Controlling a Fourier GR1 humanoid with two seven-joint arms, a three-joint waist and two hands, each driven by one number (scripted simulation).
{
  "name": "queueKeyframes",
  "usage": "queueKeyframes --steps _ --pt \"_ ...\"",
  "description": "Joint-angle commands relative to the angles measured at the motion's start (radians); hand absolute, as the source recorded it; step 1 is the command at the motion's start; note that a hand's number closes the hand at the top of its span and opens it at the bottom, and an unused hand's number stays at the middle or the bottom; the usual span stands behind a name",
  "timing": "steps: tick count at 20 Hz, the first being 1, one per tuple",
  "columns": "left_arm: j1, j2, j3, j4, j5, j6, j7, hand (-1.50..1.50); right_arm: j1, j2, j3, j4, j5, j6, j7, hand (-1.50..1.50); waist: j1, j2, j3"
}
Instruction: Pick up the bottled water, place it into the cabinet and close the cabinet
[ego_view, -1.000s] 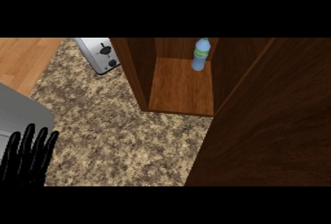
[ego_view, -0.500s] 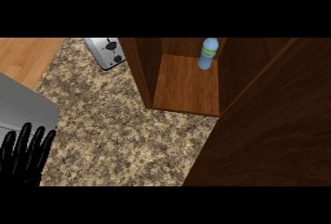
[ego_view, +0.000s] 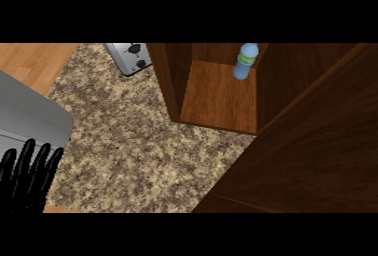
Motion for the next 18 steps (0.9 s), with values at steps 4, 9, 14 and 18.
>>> queueKeyframes --steps 4,9,14,18 --pt "0.024 0.002 0.027 0.019 0.014 0.001 -0.006 -1.50 -0.013 0.137 -0.148 0.102 0.025 -0.251 -0.055 1.50 -0.049 -0.004 0.005" --pt "0.034 0.002 0.035 0.014 0.025 -0.005 -0.007 -1.50 -0.007 0.138 -0.207 0.124 0.026 -0.334 -0.082 1.50 -0.053 -0.005 0.004" --pt "0.034 0.018 0.034 0.015 0.018 -0.033 -0.009 -1.50 -0.135 0.139 -0.321 0.243 0.002 -0.425 -0.109 1.50 -0.018 -0.003 0.006" --pt "0.012 0.012 0.031 0.004 0.043 -0.039 0.013 -1.50 -0.348 0.142 -0.369 0.399 -0.015 -0.576 -0.118 1.50 -0.011 -0.004 0.010"
